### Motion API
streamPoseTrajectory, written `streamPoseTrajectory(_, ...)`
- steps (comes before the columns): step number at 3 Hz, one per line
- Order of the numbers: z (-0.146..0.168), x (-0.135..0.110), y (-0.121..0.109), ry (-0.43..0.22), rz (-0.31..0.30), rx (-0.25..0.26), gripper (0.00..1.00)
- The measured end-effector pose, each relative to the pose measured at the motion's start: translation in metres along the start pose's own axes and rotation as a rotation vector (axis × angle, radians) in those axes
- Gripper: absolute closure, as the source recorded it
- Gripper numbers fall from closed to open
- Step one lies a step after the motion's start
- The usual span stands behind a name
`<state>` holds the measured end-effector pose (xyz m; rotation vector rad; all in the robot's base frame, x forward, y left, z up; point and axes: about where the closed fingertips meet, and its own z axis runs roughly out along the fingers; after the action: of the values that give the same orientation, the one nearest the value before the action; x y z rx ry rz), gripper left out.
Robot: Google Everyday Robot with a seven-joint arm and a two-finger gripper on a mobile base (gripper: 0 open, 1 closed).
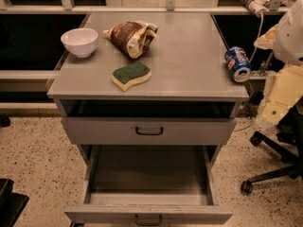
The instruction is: Place sponge into middle drawer
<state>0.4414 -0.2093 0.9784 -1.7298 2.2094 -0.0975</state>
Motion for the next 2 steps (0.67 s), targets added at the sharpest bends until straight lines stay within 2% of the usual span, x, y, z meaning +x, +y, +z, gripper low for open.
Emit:
streamPoseTrajectory(1,0.01,-0.049,-0.013,-0.081,-0.088,-0.02,0.0)
streamPoseTrajectory(2,0.033,-0.116,-0.028,-0.171,-0.173,-0.064,0.0)
